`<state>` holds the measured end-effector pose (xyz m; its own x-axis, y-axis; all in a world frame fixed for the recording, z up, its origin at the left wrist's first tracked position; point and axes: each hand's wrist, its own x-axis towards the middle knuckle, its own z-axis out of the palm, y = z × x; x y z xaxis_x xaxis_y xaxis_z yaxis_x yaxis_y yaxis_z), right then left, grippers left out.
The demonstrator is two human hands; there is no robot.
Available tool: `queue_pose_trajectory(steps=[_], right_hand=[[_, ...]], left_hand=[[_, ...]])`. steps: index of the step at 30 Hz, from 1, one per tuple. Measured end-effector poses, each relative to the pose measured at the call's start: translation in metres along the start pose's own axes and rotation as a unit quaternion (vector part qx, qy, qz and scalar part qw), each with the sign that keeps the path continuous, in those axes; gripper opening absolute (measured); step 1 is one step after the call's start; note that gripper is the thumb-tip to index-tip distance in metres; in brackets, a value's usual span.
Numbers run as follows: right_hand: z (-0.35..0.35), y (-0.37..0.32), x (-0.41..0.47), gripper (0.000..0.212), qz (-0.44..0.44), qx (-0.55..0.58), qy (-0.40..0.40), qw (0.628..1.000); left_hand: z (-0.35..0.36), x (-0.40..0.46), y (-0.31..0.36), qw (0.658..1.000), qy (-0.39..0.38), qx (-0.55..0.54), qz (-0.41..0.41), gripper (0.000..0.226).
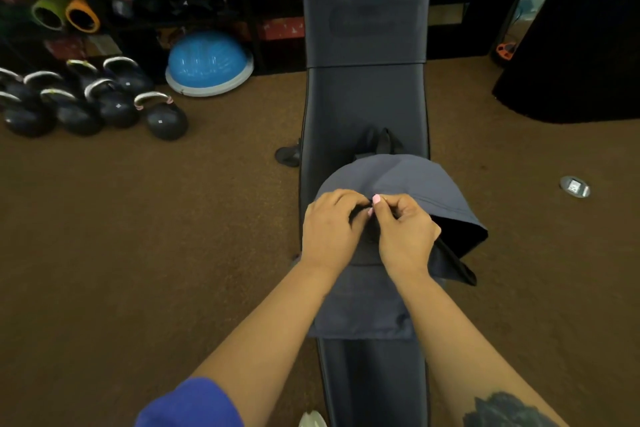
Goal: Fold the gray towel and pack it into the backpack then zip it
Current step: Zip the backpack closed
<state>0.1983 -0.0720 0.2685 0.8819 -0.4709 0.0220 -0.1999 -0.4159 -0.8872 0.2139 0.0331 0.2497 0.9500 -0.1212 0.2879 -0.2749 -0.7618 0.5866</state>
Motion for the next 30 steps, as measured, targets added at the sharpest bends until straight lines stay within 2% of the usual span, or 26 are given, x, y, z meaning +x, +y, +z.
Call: queue_pose_trajectory(steps=[10, 14, 17, 21, 24, 30], right_hand=[[-0.001, 0.004, -0.004, 0.015, 0.013, -0.051, 0.036, 0.998], [-0.002, 0.008, -0.004, 0.015, 0.007, -0.031, 0.019, 0.999], [-0.002, 0.011, -0.004, 0.013, -0.004, -0.033, 0.000, 0.999], [-0.002, 0.016, -0.003, 0.011, -0.003, -0.032, -0.011, 0.999], [0.000, 0.019, -0.004, 0.013, -0.012, -0.042, -0.011, 0.999], [-0.006, 0.017, -0.003, 0.016, -0.013, -0.055, 0.001, 0.998]], left_hand=[[-0.007, 0.003, 0.001, 0.998, -0.035, 0.043, 0.040, 0.017], [-0.012, 0.009, 0.001, 0.995, -0.076, -0.031, 0.050, 0.018], [-0.017, 0.017, 0.006, 0.992, -0.096, -0.042, 0.073, 0.021], [-0.017, 0.025, 0.010, 0.991, -0.106, -0.013, 0.086, 0.019], [-0.017, 0.029, 0.011, 0.981, -0.132, 0.048, 0.137, 0.020], [-0.017, 0.029, 0.016, 0.980, -0.160, 0.066, 0.099, 0.020]])
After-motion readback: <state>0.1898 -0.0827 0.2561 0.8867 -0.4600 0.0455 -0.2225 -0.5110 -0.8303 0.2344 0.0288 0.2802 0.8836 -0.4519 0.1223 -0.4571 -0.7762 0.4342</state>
